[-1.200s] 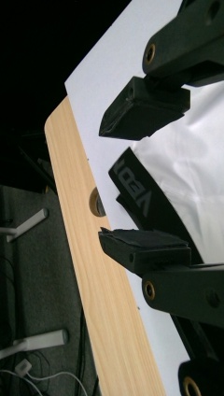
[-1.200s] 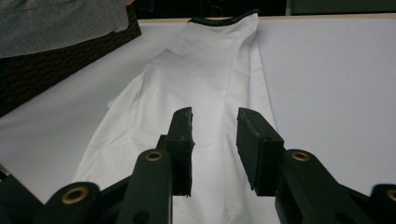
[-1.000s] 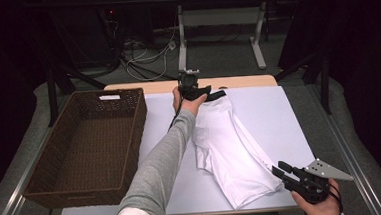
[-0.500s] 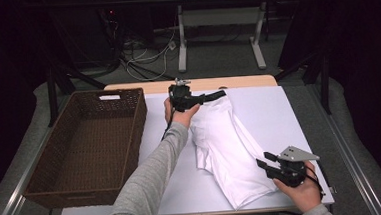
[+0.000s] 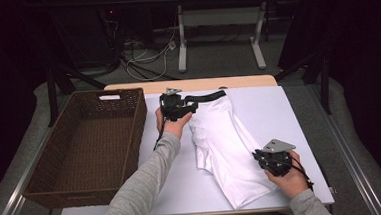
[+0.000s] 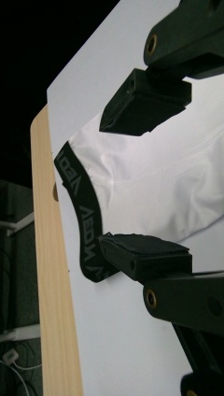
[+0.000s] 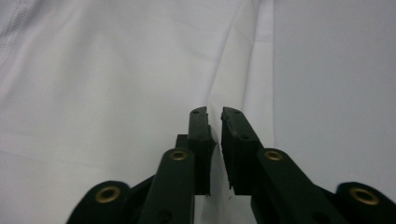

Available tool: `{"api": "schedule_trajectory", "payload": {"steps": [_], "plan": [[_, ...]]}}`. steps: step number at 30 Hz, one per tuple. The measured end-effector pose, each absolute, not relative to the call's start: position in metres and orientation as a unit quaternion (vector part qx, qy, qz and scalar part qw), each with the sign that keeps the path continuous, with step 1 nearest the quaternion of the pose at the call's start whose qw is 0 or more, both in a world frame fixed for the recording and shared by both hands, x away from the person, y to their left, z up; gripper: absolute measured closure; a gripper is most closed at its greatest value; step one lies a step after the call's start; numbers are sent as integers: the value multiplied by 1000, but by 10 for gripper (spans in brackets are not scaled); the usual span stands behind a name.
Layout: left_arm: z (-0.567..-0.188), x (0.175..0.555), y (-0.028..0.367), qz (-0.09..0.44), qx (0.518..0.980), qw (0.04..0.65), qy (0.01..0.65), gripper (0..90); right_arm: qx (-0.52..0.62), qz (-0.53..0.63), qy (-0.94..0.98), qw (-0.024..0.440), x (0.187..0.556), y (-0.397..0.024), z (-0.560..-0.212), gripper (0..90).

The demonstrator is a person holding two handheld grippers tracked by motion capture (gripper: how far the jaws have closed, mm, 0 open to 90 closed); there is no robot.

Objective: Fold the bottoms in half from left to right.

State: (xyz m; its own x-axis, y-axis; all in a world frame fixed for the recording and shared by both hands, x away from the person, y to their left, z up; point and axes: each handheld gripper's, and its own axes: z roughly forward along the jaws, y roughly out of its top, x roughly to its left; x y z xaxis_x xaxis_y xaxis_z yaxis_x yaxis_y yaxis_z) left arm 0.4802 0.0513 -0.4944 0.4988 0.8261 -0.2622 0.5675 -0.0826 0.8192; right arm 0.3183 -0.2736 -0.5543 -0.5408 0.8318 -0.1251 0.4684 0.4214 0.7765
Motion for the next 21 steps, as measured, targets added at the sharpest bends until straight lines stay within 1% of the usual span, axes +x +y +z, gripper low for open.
{"api": "schedule_trajectory", "payload": {"steps": [1,13,15,16,17,18,21], "plan": [[-495,477,52,134,722,478,482,389,408,351,803,254,319,-275,-554,900],[-501,441,52,125,735,475,467,390,458,352,776,251,326,-296,-558,900],[-502,434,52,122,740,473,462,391,465,351,774,249,326,-300,-560,889],[-503,431,52,121,741,475,460,391,467,351,772,250,326,-301,-560,869],[-504,427,52,120,743,475,457,391,472,350,769,253,326,-302,-560,818],[-505,424,52,117,744,475,456,391,474,355,767,248,326,-304,-560,805],[-509,412,51,104,744,479,454,391,482,366,758,245,324,-309,-558,796]]}}
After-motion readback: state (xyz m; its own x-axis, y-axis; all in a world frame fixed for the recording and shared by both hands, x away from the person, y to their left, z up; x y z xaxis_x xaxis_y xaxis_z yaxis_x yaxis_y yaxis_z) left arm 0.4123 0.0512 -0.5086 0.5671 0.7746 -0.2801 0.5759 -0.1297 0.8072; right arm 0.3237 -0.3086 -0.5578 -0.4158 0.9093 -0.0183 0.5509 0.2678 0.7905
